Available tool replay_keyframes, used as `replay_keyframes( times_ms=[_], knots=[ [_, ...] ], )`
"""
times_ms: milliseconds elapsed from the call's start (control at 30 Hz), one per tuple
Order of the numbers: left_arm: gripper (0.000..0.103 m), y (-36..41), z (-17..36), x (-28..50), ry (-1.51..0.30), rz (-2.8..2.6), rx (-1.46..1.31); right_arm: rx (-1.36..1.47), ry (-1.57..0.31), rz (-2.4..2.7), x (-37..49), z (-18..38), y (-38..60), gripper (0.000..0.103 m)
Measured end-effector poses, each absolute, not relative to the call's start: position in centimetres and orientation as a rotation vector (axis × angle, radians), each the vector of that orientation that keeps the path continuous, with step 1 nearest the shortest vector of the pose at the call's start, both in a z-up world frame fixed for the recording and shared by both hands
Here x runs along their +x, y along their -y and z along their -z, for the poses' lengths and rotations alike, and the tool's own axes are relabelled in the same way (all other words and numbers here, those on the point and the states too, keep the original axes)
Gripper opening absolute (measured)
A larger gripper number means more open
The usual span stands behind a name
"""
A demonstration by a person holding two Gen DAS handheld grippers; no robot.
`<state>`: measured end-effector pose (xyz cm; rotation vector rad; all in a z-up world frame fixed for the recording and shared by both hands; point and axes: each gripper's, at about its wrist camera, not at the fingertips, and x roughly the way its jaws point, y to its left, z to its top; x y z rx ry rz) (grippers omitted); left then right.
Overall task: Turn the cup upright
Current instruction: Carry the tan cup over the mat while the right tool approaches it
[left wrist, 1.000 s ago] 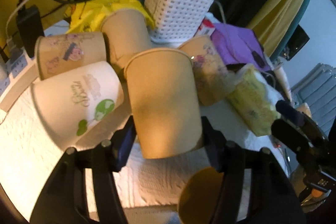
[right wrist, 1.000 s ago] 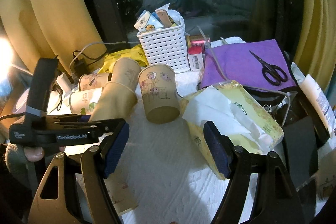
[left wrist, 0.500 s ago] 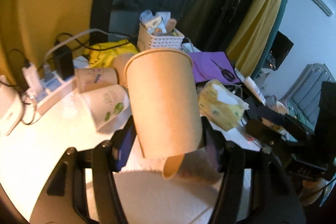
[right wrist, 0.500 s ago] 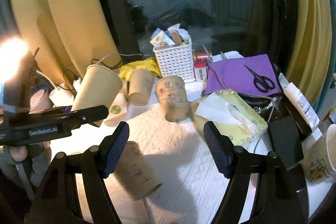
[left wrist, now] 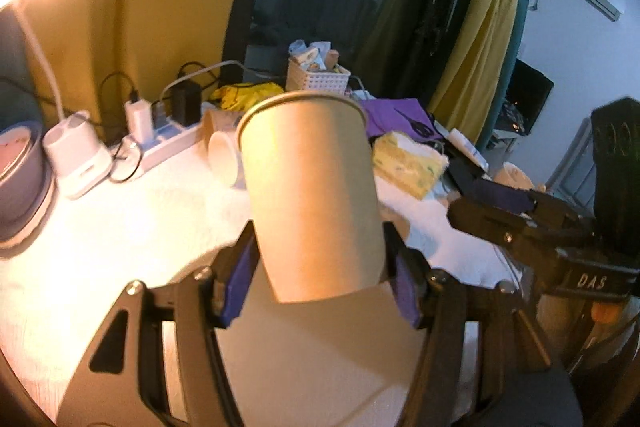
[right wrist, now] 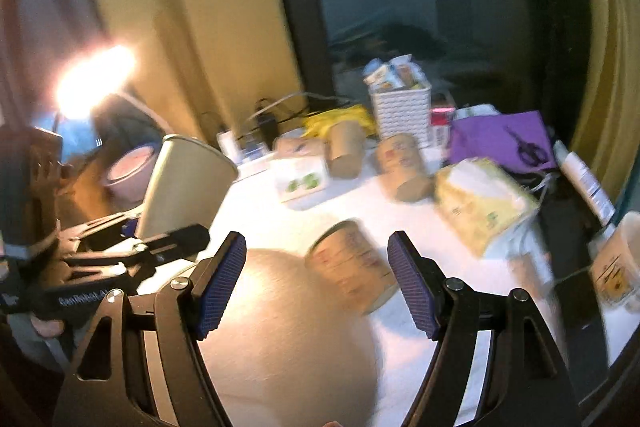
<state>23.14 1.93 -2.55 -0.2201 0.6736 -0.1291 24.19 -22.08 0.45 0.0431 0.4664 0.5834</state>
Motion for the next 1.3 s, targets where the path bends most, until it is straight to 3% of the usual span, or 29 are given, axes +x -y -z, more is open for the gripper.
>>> replay_keyframes(
  times_ms=[733, 1300],
  knots=[
    [0.061, -1.4, 6.7, 7.2, -0.583, 0.114, -0.220, 0.069, -0.541, -0.759, 12.4, 3.5, 17.3, 0.076],
    [0.061, 3.5, 7.8, 1.6, -0.496, 0.187, -0.054, 0.229, -0.642, -0.928, 8.1, 5.8, 17.8, 0.076]
  ],
)
